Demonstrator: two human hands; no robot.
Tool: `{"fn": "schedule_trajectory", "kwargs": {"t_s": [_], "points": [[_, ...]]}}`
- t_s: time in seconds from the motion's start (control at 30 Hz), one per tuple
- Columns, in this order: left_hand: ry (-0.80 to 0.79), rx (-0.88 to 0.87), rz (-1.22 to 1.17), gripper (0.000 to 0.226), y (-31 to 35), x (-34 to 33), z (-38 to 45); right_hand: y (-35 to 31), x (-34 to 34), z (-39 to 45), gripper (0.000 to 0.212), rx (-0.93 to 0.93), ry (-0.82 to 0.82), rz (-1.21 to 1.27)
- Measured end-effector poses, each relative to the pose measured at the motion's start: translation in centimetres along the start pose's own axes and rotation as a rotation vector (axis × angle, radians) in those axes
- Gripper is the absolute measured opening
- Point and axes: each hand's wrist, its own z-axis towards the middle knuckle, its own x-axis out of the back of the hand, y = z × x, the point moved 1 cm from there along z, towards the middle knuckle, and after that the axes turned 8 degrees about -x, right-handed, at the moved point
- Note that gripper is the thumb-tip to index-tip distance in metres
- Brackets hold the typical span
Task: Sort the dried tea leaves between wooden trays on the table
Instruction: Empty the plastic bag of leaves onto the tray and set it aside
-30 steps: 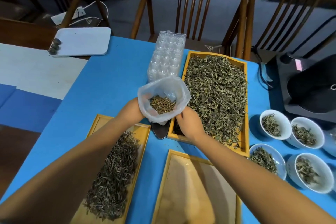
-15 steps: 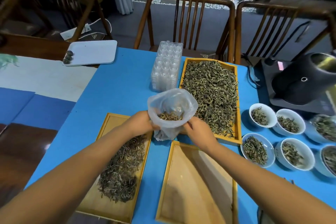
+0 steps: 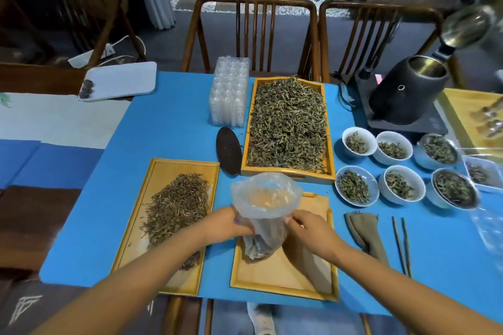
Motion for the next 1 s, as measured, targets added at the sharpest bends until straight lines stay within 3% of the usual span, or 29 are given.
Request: {"fn": "schedule_trajectory", "kwargs": {"t_s": [0.27, 0.43, 0.63, 0.8, 1.0], "points": [[-0.027, 0.034, -0.026, 0.039, -0.7, -3.5, -0.1, 2.3, -0.8, -3.0, 0.027, -0.086, -0.023, 0.076], [-0.093, 0.013, -0.178, 0.016, 0.1, -5.0, -0.9, 3.1, -0.9, -4.3, 0.032, -0.167, -0.027, 0.129], [-0.166, 0.248, -0.303, 0.047, 0.5, -6.9, -1.5, 3.8, -1.0, -5.3, 0.031, -0.252, -0.064, 0.209], [-0.191, 0.271, -0.481, 0.061, 0.4, -7.1, -1.9, 4.2, -1.0, -5.4, 0.031, -0.287, -0.069, 0.243], [-0.283, 0.304, -0.512, 0.081, 0.5, -6.5, -1.8, 3.5, -0.3, -5.2, 0.036, -0.337, -0.146, 0.457]]}}
